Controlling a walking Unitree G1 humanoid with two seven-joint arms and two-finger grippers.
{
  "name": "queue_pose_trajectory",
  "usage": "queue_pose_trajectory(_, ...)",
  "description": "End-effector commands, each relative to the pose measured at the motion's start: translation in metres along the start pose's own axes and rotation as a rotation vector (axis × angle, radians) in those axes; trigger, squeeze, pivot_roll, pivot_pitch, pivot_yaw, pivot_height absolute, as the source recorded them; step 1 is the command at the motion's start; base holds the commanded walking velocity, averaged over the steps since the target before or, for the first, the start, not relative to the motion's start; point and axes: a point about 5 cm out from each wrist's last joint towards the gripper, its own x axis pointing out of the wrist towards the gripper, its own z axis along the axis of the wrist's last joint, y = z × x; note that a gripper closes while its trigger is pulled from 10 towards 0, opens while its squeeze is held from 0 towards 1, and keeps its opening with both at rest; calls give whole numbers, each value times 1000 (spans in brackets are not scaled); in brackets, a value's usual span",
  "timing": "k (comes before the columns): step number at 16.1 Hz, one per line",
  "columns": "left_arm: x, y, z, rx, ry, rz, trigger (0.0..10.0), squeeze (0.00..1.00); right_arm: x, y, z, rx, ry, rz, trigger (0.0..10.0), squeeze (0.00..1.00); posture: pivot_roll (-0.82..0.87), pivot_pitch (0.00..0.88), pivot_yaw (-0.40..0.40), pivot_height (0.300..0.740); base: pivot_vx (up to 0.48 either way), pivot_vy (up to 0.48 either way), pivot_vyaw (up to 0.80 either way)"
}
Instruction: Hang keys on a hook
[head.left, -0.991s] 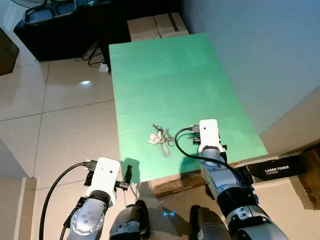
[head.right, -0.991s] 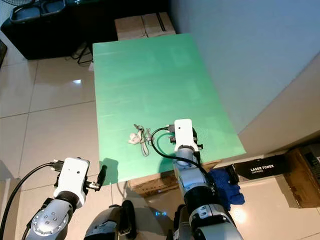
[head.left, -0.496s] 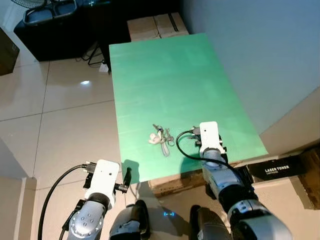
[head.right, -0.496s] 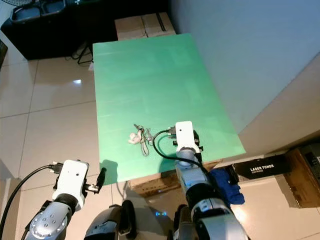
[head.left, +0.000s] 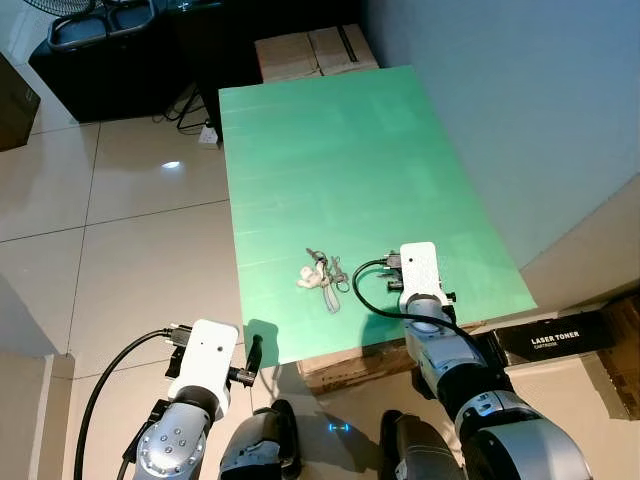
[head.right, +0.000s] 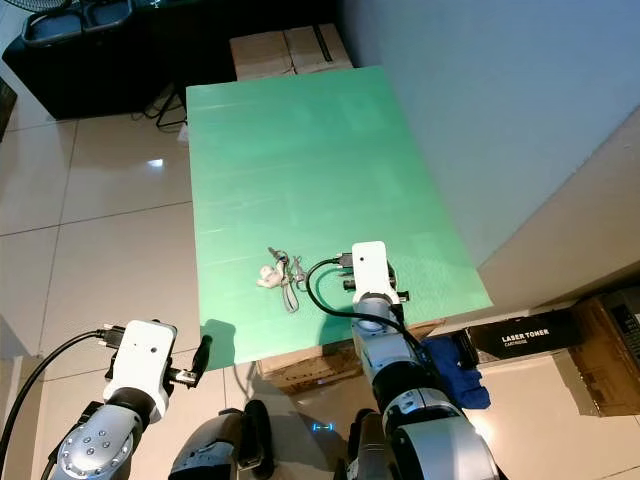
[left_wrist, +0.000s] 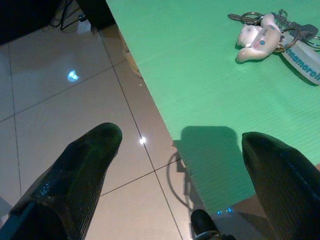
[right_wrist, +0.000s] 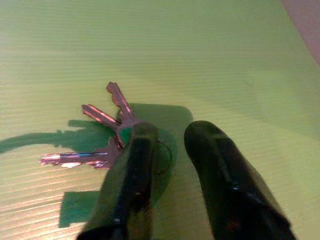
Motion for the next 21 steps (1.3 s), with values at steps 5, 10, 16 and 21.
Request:
queue_pose_trajectory(5,-2,1,-2,2,17,1,10000,0,-5,7,-2,18,-19,15,0,0,-7,261,80,740,0,0,0)
queue_pose_trajectory(10,0,0,-1,-1,12,-3,10000,0,0,3,27,46,-113,-1,0,0,-17,260,81,740,0,0,0)
queue_pose_trajectory(16,2,0,0,-4,10,-3,10000,0,2,0,24,35,-79,-9,3020,0,-16,261,78,740,0,0,0)
queue_pose_trajectory(21,1,0,0,-2,10,-3,10000,0,0,1,18,58,-55,5,10000,1000,-15,264,80,740,0,0,0)
